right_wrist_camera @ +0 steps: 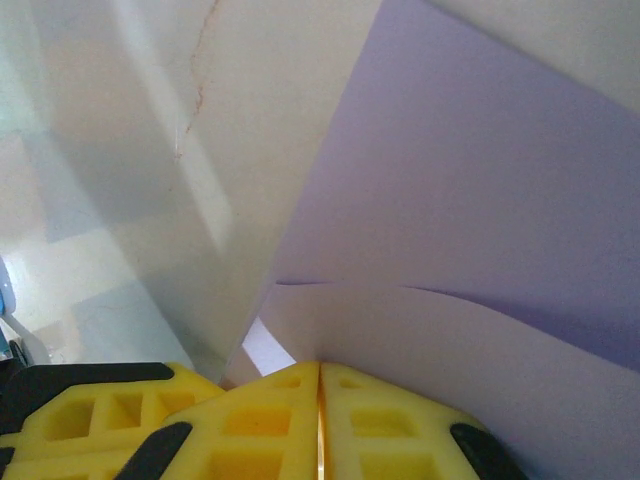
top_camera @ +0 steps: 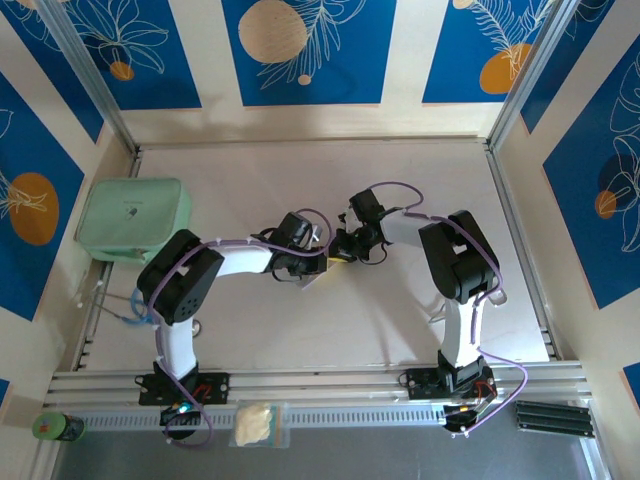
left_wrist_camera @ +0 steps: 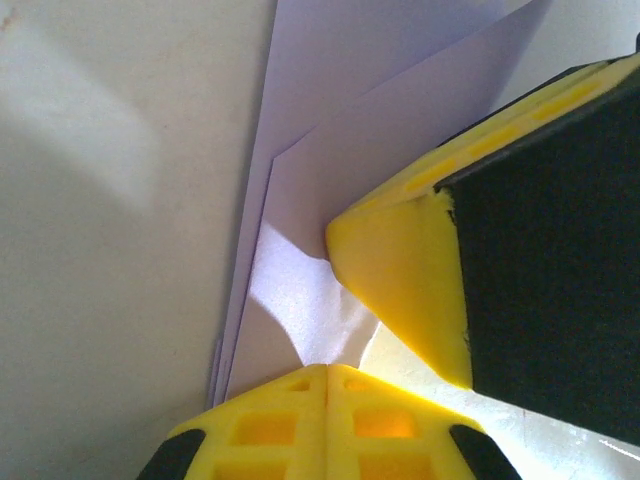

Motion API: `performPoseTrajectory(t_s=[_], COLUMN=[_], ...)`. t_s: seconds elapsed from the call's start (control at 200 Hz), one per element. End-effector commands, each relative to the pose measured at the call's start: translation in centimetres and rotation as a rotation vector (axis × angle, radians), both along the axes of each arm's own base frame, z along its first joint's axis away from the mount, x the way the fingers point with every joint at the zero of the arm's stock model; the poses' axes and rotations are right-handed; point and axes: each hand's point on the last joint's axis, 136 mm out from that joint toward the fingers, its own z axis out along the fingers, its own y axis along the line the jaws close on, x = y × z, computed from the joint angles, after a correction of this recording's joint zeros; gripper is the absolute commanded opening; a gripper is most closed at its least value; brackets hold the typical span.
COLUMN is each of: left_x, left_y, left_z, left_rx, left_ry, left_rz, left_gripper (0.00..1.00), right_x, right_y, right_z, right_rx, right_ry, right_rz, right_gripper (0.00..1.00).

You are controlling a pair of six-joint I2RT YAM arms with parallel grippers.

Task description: Fold a paper plane with a square sheet of paper (pick it up from the middle)

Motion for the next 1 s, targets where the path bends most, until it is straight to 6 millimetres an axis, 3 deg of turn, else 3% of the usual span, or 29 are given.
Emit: performPoseTrajectory(t_s=[0.0, 0.135, 0.27, 0.555, 0.675, 0.85, 0.996], left_x=[-0.9, -1.3, -1.3, -1.3, -1.3, -1.5, -2.2], left_y=[1.6, 2.1, 2.2, 2.2, 2.2, 2.6, 3.1], left_z=[-2.1, -2.5, -2.6, -2.8, -2.8, -3.0, -3.6], left_rx=[0.068, 0.084, 0.091, 0.094, 0.095, 0.106, 0.122], left_ry=[0.047, 0.056, 0.062, 0.072, 0.072, 0.079, 0.093], left_rz=[0.015, 0.024, 0.033, 0.037, 0.036, 0.041, 0.044], left_gripper=[0.00, 0.00, 0.00, 0.00, 0.00, 0.00, 0.00], right_x=[-0.1, 2.4, 2.9, -0.4, -1.1, -0.8, 1.3], right_y=[-1.1, -1.3, -1.4, 0.0, 0.1, -0.9, -3.8], right_z=[-1.3, 1.3, 2.6, 1.7, 0.4, -1.6, -2.4], right_rx=[-0.016, 0.031, 0.034, 0.039, 0.026, -0.024, -0.053], right_ry=[0.043, -0.031, -0.072, -0.044, -0.005, 0.018, 0.013], right_rz=[-0.027, -0.032, -0.019, 0.036, 0.031, 0.001, -0.092], right_gripper=[0.10, 0.10, 0.11, 0.11, 0.10, 0.10, 0.10])
